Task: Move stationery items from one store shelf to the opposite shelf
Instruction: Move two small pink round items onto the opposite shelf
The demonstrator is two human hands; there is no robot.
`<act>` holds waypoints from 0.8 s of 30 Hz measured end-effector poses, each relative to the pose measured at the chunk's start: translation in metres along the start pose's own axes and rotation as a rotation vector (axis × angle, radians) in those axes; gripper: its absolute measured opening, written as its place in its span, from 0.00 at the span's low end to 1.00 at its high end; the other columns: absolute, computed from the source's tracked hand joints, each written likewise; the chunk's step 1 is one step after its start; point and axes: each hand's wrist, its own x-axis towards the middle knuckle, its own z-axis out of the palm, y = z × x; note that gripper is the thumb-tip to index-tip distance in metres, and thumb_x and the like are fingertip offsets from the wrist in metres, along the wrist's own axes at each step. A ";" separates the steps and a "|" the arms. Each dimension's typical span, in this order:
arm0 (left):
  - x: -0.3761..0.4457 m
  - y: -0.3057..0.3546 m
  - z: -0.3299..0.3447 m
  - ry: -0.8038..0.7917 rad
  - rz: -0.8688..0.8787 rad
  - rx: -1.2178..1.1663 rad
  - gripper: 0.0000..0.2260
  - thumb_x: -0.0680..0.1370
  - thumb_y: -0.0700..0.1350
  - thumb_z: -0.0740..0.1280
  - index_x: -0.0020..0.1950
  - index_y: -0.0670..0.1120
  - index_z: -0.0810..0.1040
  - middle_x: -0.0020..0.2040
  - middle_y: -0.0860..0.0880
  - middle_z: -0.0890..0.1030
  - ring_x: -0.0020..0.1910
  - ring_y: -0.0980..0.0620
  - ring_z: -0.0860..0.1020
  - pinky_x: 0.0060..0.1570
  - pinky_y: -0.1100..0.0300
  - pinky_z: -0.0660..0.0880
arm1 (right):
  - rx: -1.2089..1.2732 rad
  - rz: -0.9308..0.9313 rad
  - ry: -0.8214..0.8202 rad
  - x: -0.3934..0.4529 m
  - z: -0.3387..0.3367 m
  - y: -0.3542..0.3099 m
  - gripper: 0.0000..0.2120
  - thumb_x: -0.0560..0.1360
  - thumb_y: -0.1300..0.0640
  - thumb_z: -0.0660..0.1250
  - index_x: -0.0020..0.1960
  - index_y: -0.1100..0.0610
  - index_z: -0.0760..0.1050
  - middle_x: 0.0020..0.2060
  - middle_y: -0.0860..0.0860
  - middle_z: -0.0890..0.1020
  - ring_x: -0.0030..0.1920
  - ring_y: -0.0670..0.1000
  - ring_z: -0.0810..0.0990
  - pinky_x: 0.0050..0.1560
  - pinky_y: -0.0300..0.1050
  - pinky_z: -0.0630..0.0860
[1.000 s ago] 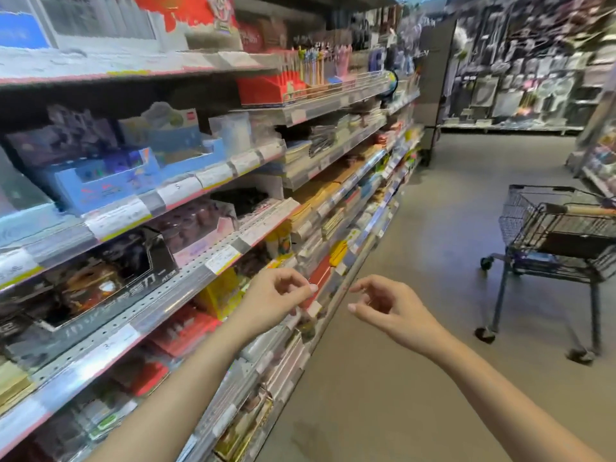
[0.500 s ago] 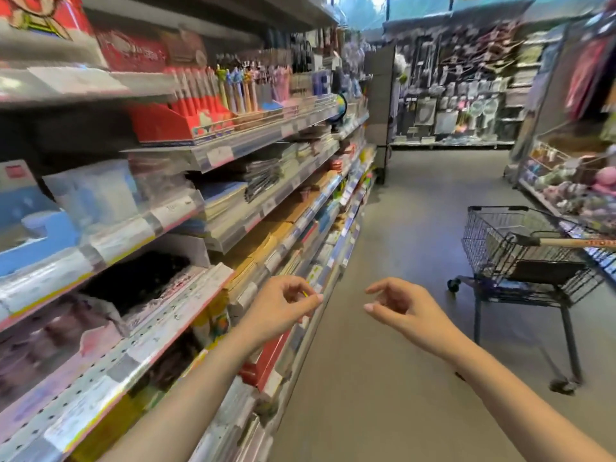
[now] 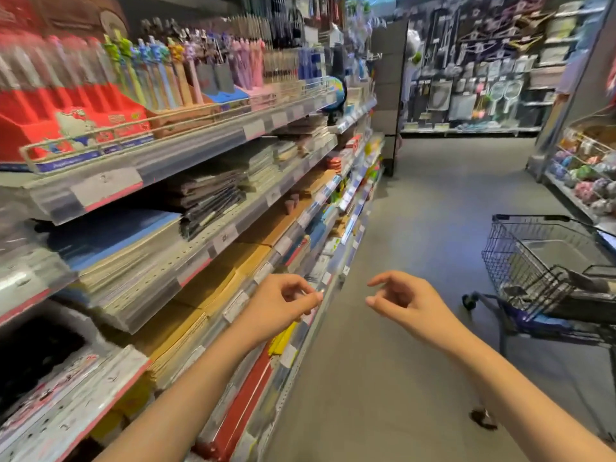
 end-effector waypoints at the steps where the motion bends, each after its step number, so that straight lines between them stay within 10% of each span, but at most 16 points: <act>1: 0.019 -0.001 0.007 0.011 -0.008 0.016 0.09 0.73 0.44 0.69 0.43 0.38 0.80 0.34 0.43 0.80 0.28 0.59 0.75 0.31 0.68 0.73 | 0.004 -0.003 -0.011 0.017 -0.012 0.009 0.07 0.71 0.60 0.71 0.43 0.49 0.77 0.29 0.45 0.77 0.32 0.50 0.71 0.35 0.43 0.69; 24: 0.379 -0.076 0.036 0.284 -0.274 0.067 0.08 0.73 0.47 0.70 0.40 0.42 0.82 0.30 0.44 0.78 0.28 0.55 0.73 0.32 0.65 0.72 | -0.041 -0.101 -0.390 0.425 -0.112 0.185 0.08 0.71 0.55 0.71 0.49 0.52 0.76 0.32 0.49 0.78 0.33 0.47 0.74 0.38 0.38 0.73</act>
